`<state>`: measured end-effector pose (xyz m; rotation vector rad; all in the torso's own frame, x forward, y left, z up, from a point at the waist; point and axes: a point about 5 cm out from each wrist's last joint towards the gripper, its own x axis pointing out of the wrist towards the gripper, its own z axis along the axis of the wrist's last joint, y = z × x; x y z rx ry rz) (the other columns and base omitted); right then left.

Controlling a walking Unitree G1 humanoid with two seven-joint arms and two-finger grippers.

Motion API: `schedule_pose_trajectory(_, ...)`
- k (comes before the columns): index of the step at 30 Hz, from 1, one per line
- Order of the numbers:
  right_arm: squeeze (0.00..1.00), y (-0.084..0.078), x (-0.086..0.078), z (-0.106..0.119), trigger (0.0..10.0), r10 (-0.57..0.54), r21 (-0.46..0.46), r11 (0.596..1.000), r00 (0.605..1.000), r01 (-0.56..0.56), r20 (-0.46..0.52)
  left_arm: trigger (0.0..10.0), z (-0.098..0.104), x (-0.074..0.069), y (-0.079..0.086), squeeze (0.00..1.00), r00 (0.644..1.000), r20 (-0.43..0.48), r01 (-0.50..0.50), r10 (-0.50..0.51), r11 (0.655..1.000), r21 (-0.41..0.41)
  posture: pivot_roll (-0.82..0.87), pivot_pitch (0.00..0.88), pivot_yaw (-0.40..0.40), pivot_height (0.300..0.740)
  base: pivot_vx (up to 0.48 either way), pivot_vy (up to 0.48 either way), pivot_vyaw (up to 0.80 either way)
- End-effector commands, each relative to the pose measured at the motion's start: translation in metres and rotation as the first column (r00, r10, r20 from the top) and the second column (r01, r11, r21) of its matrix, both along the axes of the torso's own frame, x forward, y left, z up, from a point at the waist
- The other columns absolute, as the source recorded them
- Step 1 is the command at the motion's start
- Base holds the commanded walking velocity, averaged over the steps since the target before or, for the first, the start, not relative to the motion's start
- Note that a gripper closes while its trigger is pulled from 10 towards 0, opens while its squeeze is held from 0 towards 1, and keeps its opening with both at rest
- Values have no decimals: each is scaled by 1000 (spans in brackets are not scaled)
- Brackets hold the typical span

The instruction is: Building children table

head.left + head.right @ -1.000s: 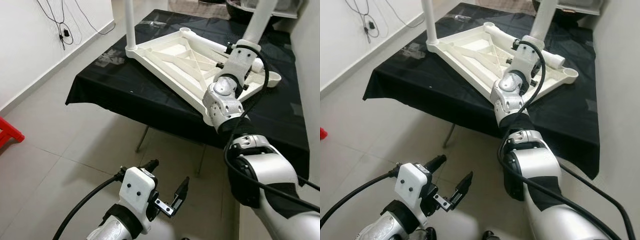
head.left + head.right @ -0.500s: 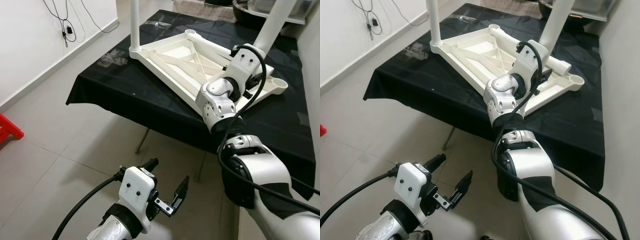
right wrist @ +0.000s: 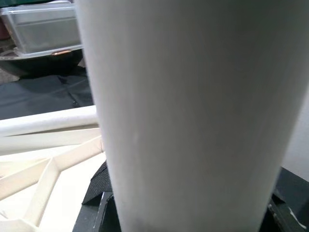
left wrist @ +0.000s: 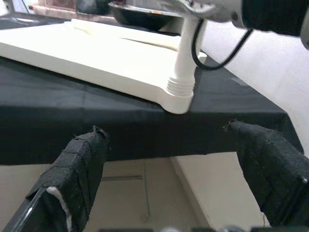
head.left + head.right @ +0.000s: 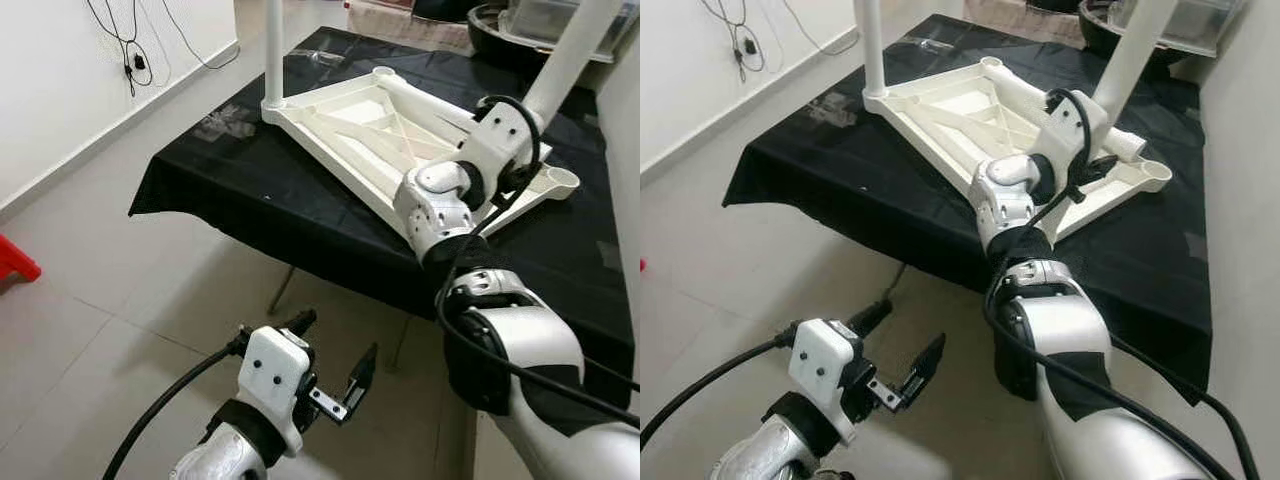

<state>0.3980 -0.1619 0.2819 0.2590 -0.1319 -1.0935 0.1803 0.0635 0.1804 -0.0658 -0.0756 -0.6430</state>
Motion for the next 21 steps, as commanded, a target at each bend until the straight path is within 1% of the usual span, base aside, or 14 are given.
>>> schedule_pose_trajectory(1, 0, -14, -4, -45, 10000, -46, 184, 980, 987, 74, -152, 10000, -4, 0, -1, 0, 1000, -17, -6, 6, 1000, 0, 142, 182, -30, 740, 0, 0, 0)
schedule_pose_trajectory(5, 0, -13, -5, -48, 10000, -40, 176, 982, 985, 70, -168, 10000, -5, 1, 0, 0, 1000, -21, -5, 5, 1000, -1, 139, 184, -29, 740, 0, 0, 0)
schedule_pose_trajectory(7, 0, -9, -4, -51, 10000, -19, 179, 982, 984, 52, -180, 10000, -9, -2, -2, 0, 999, -36, 15, -15, 1000, 8, 137, 186, -27, 740, 0, 0, 0)
schedule_pose_trajectory(11, 0, -3, -3, -53, 10000, 13, 195, 981, 985, 21, -172, 10000, -10, -2, -2, 0, 999, -41, 20, -20, 1000, 10, 139, 189, -26, 740, 0, 0, 0)
schedule_pose_trajectory(12, 125, -2, -3, -52, 10000, 19, 198, 980, 986, 15, -167, 10000, -10, -2, -2, 0, 999, -41, 20, -20, 1000, 10, 139, 189, -26, 740, 0, 0, 0)
schedule_pose_trajectory(13, 1000, -1, -2, -51, 10000, 28, 201, 980, 987, 5, -159, 10000, -10, -2, -2, 0, 999, -42, 19, -19, 1000, 11, 139, 187, -26, 740, 0, 0, 0)
schedule_pose_trajectory(21, 1000, 4, -1, -45, 10000, 52, 190, 981, 991, -27, -124, 10000, -11, -2, -1, 0, 999, -45, 18, -17, 1000, 15, 137, 189, -23, 740, 0, 0, 0)
